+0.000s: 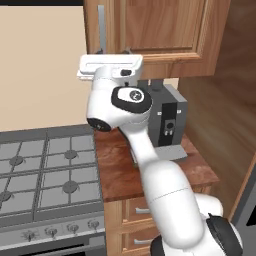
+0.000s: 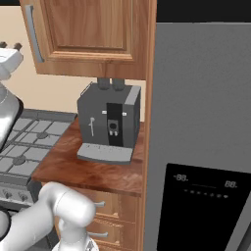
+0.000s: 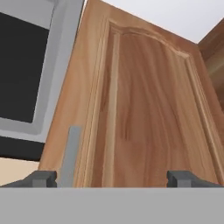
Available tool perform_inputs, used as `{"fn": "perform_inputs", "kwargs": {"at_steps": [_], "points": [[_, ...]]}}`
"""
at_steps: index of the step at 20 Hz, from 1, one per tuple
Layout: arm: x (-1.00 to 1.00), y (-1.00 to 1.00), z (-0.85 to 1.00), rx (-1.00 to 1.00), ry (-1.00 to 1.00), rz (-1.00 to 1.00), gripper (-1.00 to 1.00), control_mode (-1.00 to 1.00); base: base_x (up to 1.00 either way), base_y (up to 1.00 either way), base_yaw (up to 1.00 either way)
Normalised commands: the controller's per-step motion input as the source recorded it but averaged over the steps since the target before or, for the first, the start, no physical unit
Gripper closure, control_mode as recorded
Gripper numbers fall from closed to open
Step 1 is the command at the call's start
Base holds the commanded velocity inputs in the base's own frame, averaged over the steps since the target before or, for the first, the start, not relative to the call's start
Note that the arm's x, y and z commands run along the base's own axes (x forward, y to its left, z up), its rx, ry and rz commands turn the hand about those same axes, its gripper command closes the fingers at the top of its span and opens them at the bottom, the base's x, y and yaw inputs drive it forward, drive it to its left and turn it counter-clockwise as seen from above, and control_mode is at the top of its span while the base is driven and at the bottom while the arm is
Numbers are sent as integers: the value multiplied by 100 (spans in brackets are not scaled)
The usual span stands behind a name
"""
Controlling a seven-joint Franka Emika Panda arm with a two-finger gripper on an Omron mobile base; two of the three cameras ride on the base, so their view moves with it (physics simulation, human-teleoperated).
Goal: The dining table condiment station is running low on shaker. Refill the condiment station by opening the cabinet and taking the shaker from the cabinet and placing it on the dining table.
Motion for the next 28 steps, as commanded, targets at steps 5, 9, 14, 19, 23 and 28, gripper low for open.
{"fn": "perform_inputs", "kwargs": {"at_steps": [5, 9, 14, 19, 23, 28], "points": [[1, -2, 41, 18, 21, 0, -100, -100, 0, 0, 0], [17, 0, 13, 11, 29, 1, -100, -100, 0, 0, 0], [48, 3, -10, 1, 13, 4, -100, -100, 0, 0, 0], [42, 0, -28, 0, 0, 10, -100, -100, 0, 0, 0], [56, 0, -46, 0, 0, 10, -100, -100, 0, 0, 0], [29, -2, -16, -1, 3, 1, -100, -100, 0, 0, 0]]}}
